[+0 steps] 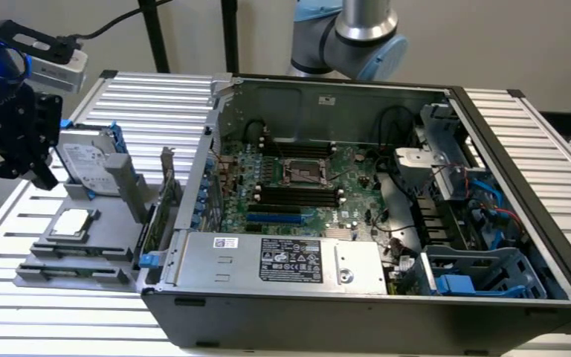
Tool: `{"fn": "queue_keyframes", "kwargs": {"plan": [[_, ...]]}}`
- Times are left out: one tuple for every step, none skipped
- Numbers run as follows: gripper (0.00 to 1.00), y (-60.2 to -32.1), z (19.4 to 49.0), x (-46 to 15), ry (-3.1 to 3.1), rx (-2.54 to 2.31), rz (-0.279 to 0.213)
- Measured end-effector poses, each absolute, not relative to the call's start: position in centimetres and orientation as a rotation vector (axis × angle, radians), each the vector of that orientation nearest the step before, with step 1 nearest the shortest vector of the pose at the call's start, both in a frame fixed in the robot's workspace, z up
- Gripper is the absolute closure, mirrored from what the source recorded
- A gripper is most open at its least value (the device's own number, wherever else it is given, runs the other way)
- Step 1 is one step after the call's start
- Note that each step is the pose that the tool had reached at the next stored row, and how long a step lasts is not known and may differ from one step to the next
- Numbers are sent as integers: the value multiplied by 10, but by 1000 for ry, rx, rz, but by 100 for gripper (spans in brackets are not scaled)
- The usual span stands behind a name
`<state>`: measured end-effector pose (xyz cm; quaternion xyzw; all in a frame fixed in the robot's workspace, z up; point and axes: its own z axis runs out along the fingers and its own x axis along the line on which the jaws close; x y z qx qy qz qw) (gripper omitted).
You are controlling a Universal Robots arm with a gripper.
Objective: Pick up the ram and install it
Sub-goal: 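Pick up the ram and move it above insertion slot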
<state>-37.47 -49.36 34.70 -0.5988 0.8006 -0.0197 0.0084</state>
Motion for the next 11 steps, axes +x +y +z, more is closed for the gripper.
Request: {"fn": "queue_keyframes", "kwargs": {"plan": [[89, -494, 346, -375, 2485, -1893, -61], [89, -494, 346, -375, 2467, -1916, -61], [89, -494, 345, -375, 2450, -1937, -61], [89, -494, 345, -375, 2432, -1959, -60], [89, -494, 344, -375, 2417, -1978, -60], [89, -494, 343, -375, 2404, -1994, -59], [89, -494, 343, -375, 2394, -2008, -57], [89, -494, 342, -375, 2385, -2020, -55], [89, -494, 342, -376, 2380, -2028, -53], [89, -494, 341, -377, 2377, -2034, -51], [89, -494, 341, -378, 2376, -2038, -49]]}}
